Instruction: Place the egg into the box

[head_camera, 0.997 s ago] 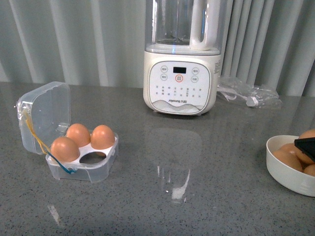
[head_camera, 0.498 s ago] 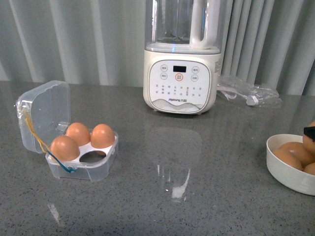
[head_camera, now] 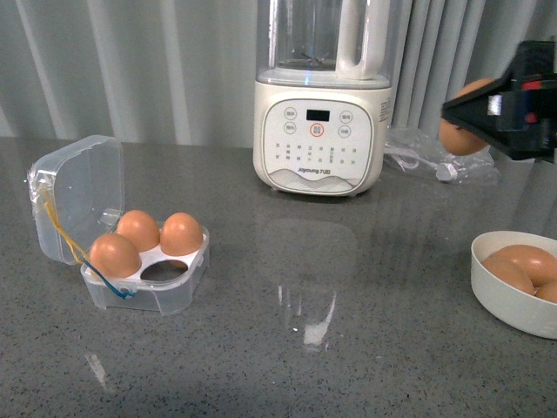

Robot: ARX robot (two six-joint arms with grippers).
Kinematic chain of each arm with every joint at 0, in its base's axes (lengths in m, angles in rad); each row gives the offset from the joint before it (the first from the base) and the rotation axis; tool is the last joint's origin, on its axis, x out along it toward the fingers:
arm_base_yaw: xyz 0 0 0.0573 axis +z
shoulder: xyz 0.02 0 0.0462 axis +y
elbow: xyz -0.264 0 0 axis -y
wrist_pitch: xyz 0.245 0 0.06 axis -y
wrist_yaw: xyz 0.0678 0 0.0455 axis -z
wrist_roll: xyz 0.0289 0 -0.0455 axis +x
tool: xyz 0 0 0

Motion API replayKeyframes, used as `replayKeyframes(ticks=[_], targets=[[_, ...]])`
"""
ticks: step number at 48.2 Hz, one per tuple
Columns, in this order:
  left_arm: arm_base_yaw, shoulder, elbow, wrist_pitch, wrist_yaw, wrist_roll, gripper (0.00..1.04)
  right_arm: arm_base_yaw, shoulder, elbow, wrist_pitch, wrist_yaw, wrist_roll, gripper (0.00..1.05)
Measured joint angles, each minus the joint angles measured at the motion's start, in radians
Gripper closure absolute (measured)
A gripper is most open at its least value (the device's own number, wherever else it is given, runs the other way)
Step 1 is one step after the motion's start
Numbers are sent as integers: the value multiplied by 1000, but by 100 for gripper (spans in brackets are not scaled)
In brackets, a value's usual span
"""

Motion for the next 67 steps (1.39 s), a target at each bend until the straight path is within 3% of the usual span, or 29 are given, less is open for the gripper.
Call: replayKeyframes(ticks=[15, 33, 67], targets=[[0, 0, 0, 0, 0, 0, 7, 199, 201, 156, -6, -122, 31, 64], [0, 0, 0, 0, 0, 0, 7, 245, 244, 178, -95, -357, -157, 64], [0, 0, 0, 0, 0, 0, 7, 313, 523, 446, -178, -360, -216, 64]])
